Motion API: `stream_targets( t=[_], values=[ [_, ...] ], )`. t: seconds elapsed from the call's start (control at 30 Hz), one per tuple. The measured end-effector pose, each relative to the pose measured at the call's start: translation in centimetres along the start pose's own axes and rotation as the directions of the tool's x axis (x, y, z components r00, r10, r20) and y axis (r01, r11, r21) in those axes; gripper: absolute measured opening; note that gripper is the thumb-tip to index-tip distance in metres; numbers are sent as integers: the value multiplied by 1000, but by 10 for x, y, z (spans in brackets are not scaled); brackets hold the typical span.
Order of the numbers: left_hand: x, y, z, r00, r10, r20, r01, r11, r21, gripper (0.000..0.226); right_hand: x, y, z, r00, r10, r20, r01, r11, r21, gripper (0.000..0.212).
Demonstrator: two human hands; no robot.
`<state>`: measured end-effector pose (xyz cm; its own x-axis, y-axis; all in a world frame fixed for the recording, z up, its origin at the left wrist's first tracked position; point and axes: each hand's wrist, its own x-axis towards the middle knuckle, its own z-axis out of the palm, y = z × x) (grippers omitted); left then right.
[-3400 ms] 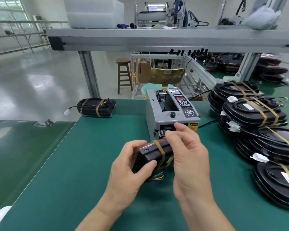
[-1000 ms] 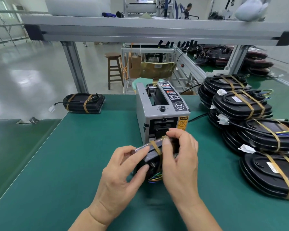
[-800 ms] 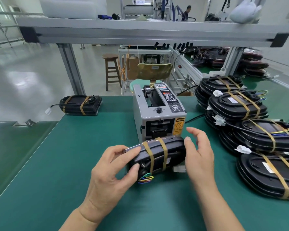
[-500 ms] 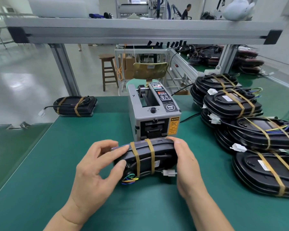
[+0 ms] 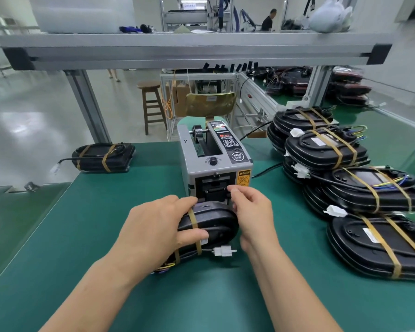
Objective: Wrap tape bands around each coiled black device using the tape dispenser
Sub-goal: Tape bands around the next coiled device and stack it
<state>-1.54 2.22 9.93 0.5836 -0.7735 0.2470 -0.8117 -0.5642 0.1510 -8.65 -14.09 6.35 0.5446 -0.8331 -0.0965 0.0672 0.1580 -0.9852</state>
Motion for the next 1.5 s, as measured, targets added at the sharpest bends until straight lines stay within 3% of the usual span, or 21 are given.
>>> stream_targets(
  t=[0.57,0.93,1.13,1.27,1.4,1.5],
  values=[
    [-10,-3,-7,999,-37,32,37,999,8,70,8,-8,22,986,150,-70,-151,989,-9,23],
    [-16,3,-9,1000,12,-28,-12,1000,-10,61,8,-10,35,975,100,-196,-120,988,-95,13],
    [-20,3,-8,994,0,-107,-9,997,-83,47,-11,-12,21,982,92,-163,-80,993,83,3],
    [-20,5,-5,976,11,-219,-35,994,-107,36,-41,-13,12,998,69,-14,-66,983,172,11],
    [-21,7,-2,955,15,-297,-40,996,-78,33,-66,-14,20,998,63,-24,-57,977,207,41],
    [-23,8,-1,949,29,-313,-54,996,-73,33,-71,-14,26,997,61,-41,-50,972,229,45]
  ],
)
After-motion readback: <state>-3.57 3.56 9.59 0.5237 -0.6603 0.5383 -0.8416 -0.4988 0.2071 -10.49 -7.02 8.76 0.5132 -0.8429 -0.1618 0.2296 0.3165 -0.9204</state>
